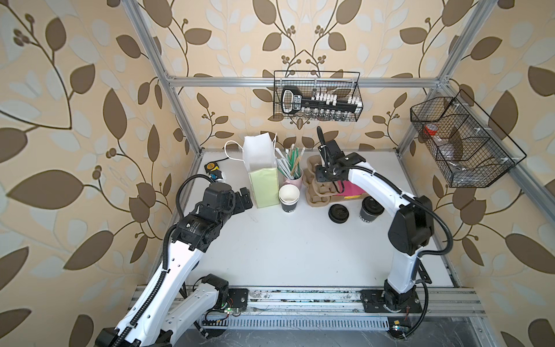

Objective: Pack a coffee takeout order
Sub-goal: Pick up the cup tray from the cup tray, then place the cup tray at the center of the table.

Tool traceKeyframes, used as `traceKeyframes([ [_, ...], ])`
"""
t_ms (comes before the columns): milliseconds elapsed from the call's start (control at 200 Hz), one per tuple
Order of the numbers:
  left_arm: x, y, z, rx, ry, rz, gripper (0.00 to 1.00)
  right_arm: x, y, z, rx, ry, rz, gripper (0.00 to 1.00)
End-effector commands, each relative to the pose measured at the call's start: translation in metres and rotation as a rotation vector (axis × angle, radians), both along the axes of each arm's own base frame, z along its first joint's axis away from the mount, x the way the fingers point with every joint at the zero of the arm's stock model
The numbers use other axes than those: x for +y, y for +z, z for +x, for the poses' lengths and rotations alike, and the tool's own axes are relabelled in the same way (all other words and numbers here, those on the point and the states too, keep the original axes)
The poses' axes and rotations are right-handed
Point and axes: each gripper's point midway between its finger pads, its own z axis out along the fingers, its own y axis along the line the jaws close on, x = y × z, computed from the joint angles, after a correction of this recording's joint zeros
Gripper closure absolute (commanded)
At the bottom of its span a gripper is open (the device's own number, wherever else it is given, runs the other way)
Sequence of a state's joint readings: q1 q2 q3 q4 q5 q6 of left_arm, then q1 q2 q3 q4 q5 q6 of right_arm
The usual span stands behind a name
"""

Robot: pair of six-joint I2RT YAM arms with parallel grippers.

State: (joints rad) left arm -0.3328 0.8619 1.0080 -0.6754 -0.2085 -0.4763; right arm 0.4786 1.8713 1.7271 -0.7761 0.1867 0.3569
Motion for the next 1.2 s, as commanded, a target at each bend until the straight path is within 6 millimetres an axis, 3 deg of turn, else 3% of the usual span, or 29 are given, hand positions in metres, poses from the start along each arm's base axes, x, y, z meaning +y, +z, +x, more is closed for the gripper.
traceKeyframes([
  [0,-0.003,0.012,0.004,-0.043,-0.018,-0.007,0.01,0.0,0.006,-0.026,-0.014,0.001,0.001,0.66],
  [245,-0.003,0.013,0.003,-0.045,-0.02,-0.013,0.01,0.002,0.009,-0.114,-0.076,0.058,0.032,0.65],
  [270,-0.003,0.013,0.003,-0.045,-0.02,-0.014,0.01,0.0,-0.001,-0.125,-0.062,0.063,0.013,0.65],
  [455,-0.004,0.014,0.002,-0.049,-0.022,-0.017,0.01,0.0,-0.028,-0.184,-0.057,0.107,-0.028,0.65],
  [605,-0.003,0.014,0.001,-0.051,-0.022,-0.018,0.01,0.001,-0.058,-0.217,-0.031,0.122,-0.013,0.65],
  [850,-0.003,0.013,0.001,-0.049,-0.02,-0.015,0.01,0.004,-0.09,-0.233,-0.011,0.141,0.012,0.65],
  [1195,-0.003,0.012,0.001,-0.047,-0.019,-0.012,0.01,0.007,-0.101,-0.225,-0.02,0.143,0.01,0.62],
])
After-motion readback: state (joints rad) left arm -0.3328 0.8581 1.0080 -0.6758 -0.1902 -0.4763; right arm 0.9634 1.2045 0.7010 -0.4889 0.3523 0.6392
